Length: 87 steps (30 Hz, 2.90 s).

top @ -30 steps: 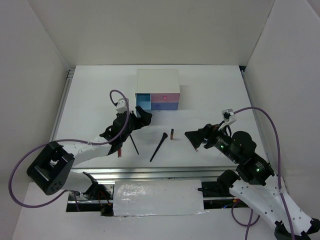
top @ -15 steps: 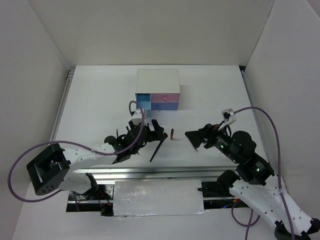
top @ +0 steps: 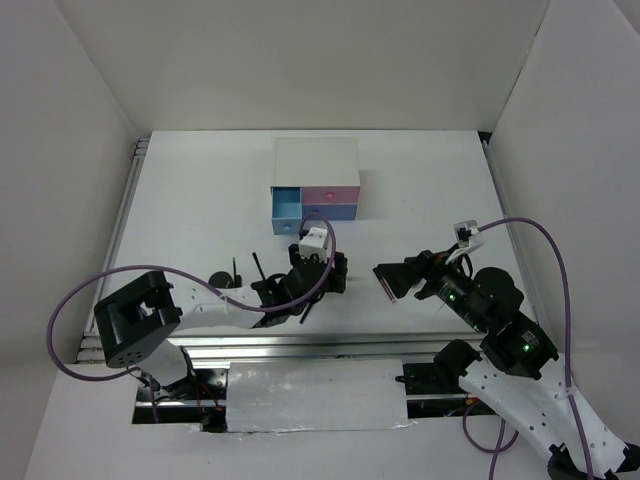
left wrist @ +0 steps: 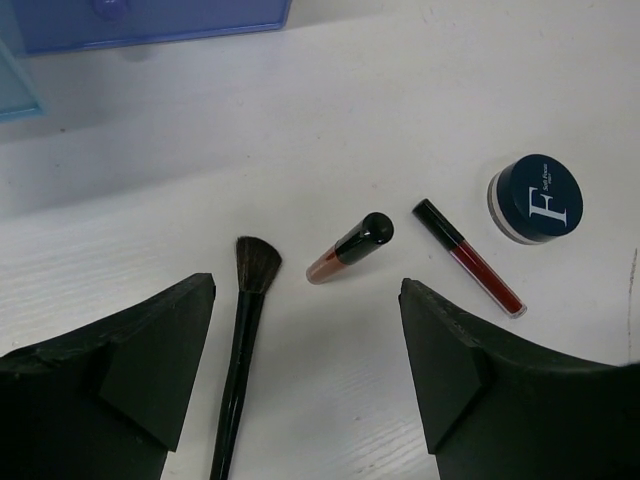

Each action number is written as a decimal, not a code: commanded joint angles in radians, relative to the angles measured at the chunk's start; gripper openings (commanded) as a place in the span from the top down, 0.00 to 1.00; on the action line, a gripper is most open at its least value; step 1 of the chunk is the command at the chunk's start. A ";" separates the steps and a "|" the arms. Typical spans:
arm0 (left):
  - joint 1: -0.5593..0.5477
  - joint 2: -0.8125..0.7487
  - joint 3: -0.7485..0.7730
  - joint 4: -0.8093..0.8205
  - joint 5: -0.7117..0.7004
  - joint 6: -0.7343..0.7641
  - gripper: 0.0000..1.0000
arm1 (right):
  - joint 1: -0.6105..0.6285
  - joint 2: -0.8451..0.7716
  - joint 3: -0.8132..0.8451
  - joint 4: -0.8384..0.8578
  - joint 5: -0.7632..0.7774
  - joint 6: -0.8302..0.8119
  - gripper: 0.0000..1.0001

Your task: Organize the makeup

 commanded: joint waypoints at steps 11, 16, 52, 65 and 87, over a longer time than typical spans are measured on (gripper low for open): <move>-0.020 0.110 0.104 0.099 -0.003 0.070 0.15 | 0.003 0.000 0.035 -0.002 0.018 -0.029 0.00; -0.018 0.162 0.138 0.098 -0.009 0.073 0.20 | 0.003 0.002 0.035 -0.002 0.016 -0.030 0.00; 0.002 0.077 0.527 -0.303 0.020 0.192 0.87 | 0.004 -0.040 0.037 -0.034 0.047 -0.040 0.00; 0.466 0.191 1.126 -0.989 0.368 0.178 0.88 | 0.004 -0.035 0.038 -0.003 0.016 -0.043 0.00; 0.597 0.395 1.233 -1.177 0.456 0.214 0.89 | 0.004 -0.047 0.027 -0.007 0.013 -0.046 0.00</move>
